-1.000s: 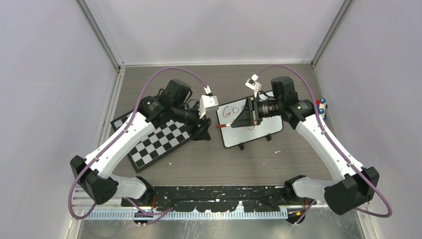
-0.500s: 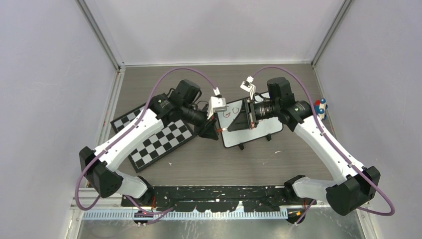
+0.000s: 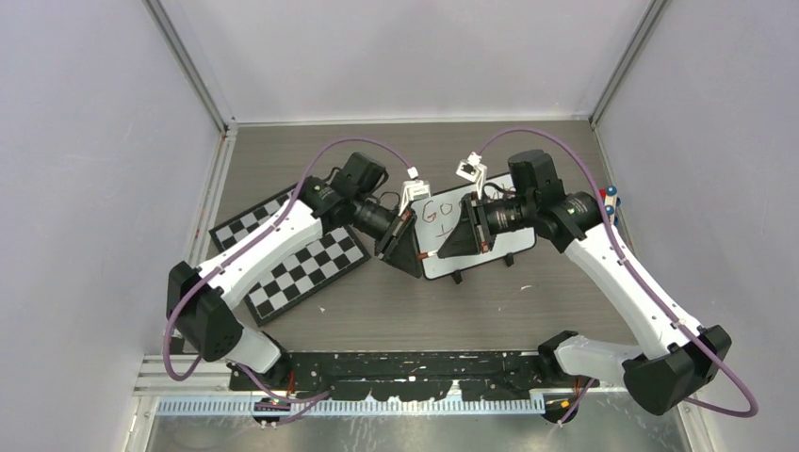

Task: Write a sentence on the whiteboard
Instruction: Place the whiteboard marker at the center of the board.

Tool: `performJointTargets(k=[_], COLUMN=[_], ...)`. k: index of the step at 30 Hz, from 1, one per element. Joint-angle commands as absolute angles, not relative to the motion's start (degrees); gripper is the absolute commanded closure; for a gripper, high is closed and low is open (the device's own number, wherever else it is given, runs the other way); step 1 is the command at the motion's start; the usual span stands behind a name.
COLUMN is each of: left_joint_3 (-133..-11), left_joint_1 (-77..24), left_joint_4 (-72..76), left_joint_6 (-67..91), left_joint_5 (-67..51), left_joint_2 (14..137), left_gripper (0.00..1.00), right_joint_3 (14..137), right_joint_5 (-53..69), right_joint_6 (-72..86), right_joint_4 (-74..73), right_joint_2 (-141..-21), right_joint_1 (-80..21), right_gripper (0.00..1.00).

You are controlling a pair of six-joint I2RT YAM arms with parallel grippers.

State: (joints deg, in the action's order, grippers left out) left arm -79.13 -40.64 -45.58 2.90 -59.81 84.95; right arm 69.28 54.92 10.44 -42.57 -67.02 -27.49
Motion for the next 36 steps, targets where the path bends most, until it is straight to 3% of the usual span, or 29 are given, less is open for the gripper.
performJointTargets(k=[1, 4, 9, 13, 23, 28, 36], left_joint_3=[-81.8, -82.0, -80.7, -79.7, -72.9, -62.2, -51.6], left_joint_1=[-42.1, -40.6, -36.6, -34.9, -30.2, -29.8, -29.8], left_joint_4=[-29.7, -37.2, -47.0, -51.9, -61.5, -56.4, -45.9], left_joint_6=[7.3, -0.4, -11.2, -16.8, -34.5, -37.2, -38.7], left_joint_5=[-64.3, -60.9, -57.5, -51.3, -39.7, -33.6, -24.3], left_joint_2=[84.5, 83.5, 81.4, 80.1, 80.8, 79.1, 81.1], left_gripper=[1.00, 1.00, 1.00, 1.00, 0.97, 0.96, 0.93], right_joint_3=[70.7, 71.4, 73.4, 74.9, 73.2, 68.9, 64.1], right_joint_5=[50.6, 48.4, 51.0, 54.1, 57.0, 59.2, 57.9], right_joint_6=[6.6, 6.8, 8.8, 11.5, 11.3, 8.9, 0.4], right_joint_4=[-43.1, -43.7, -43.6, -41.3, -42.1, -42.1, -48.1], right_joint_2=[-67.7, -67.1, -66.7, -65.4, -64.3, -62.5, -62.4], right_joint_1=[-31.7, -30.4, -22.8, -15.6, -3.5, 3.8, 6.4], right_gripper=[1.00, 0.98, 0.54, 0.28, 0.22, 0.21, 0.21])
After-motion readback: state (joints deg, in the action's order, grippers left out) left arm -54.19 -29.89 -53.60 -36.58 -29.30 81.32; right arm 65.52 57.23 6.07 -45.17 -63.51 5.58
